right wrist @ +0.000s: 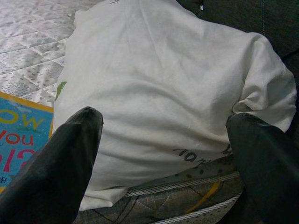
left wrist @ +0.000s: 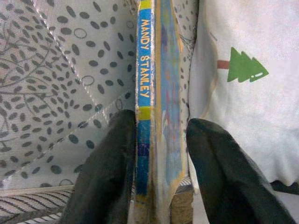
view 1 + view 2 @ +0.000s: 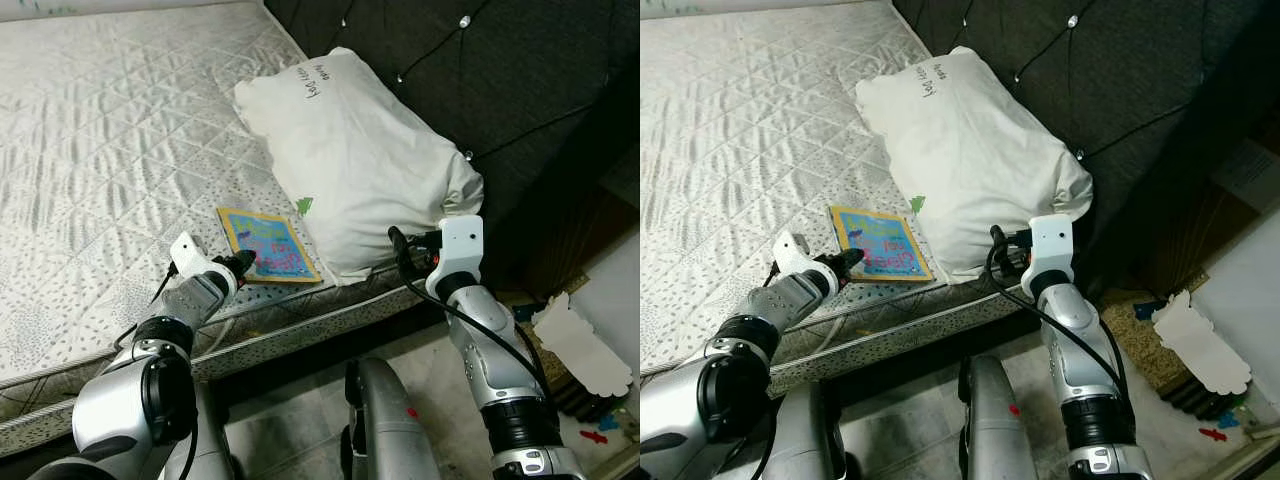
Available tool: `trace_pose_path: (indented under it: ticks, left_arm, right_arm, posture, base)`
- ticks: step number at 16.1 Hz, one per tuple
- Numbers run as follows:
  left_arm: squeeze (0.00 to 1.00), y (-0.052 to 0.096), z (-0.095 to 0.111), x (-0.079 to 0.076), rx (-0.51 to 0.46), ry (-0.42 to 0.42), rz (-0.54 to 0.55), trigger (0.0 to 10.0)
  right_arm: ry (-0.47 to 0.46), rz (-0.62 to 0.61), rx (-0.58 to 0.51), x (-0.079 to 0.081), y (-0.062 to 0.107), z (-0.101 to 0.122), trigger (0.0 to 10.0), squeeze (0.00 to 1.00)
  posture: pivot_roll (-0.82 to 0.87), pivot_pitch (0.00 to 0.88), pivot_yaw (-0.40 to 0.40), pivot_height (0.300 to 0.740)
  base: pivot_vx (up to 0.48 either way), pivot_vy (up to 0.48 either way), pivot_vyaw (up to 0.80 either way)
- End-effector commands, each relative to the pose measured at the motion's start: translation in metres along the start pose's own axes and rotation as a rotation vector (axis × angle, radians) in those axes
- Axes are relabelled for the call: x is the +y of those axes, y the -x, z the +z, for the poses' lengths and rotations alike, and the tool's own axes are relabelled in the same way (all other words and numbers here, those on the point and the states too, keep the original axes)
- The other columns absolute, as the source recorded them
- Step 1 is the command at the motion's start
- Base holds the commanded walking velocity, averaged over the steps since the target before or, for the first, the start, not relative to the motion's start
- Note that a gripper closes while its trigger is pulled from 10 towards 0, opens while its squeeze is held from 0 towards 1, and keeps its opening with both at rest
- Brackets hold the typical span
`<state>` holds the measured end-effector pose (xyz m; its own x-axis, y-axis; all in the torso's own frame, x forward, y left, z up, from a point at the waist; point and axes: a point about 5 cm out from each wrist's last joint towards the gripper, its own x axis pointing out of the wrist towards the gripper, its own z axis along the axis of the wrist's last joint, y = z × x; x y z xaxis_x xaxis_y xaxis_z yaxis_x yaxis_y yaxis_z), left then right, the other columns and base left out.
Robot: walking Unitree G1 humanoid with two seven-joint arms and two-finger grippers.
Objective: Clean up the room
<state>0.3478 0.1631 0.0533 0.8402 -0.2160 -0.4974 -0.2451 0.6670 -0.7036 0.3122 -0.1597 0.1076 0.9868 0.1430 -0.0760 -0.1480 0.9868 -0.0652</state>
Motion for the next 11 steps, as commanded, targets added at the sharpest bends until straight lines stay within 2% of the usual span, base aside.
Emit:
trace_pose_path:
  ticks: [1, 2, 3, 8, 11]
  left_arm:
    - [1.00, 0.001, 0.002, 0.002, 0.000, -0.024, 0.016, 10.0]
    - [1.00, 0.003, 0.007, 0.008, -0.012, -0.078, 0.045, 10.0]
    - [1.00, 0.003, 0.009, 0.009, -0.016, -0.088, 0.052, 10.0]
    - [1.00, 0.010, 0.022, 0.027, -0.065, -0.101, 0.123, 10.0]
    - [1.00, 0.012, 0.028, 0.029, -0.096, -0.126, 0.140, 10.0]
  right_arm:
    - [0.006, -0.010, 0.001, -0.001, -0.002, 0.001, 10.0, 0.00]
    - [0.006, -0.009, 0.000, -0.001, -0.003, 0.001, 10.0, 0.00]
    - [0.006, -0.008, 0.000, -0.001, -0.003, 0.001, 10.0, 0.00]
    - [0.004, -0.003, -0.002, 0.001, -0.005, 0.001, 10.0, 0.00]
    - [0.000, -0.002, -0.002, 0.003, -0.006, 0.000, 10.0, 0.00]
  posture:
    - [-0.24, 0.048, -0.074, 0.568]
    - [-0.23, 0.047, -0.074, 0.568]
    - [-0.23, 0.046, -0.073, 0.568]
    - [-0.23, 0.043, -0.071, 0.568]
    - [-0.22, 0.038, -0.068, 0.568]
  base:
    - [0.000, 0.000, 0.00]
    - [0.000, 0.000, 0.00]
    - [0.000, 0.000, 0.00]
    - [0.000, 0.000, 0.00]
    - [0.000, 0.000, 0.00]
